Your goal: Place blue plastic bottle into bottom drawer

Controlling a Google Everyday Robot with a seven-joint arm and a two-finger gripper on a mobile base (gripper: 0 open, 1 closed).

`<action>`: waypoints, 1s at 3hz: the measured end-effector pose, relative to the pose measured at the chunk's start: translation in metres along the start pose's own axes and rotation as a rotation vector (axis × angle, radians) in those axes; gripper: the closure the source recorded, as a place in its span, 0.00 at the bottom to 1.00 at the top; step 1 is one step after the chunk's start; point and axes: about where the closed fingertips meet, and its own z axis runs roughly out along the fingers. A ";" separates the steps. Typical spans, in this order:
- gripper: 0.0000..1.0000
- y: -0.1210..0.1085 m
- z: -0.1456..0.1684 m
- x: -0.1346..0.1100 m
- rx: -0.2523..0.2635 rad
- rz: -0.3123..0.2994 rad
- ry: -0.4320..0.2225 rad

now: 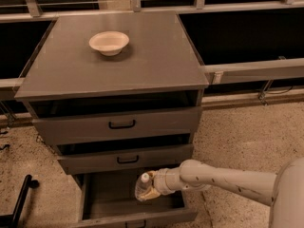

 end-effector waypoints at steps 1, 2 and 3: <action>1.00 -0.001 0.021 0.023 0.008 0.006 -0.009; 1.00 -0.003 0.042 0.042 0.014 0.006 -0.018; 1.00 -0.004 0.062 0.060 0.008 0.009 -0.021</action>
Offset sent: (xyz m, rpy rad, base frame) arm 0.0249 0.0006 -0.0952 0.0284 -0.0185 -0.0194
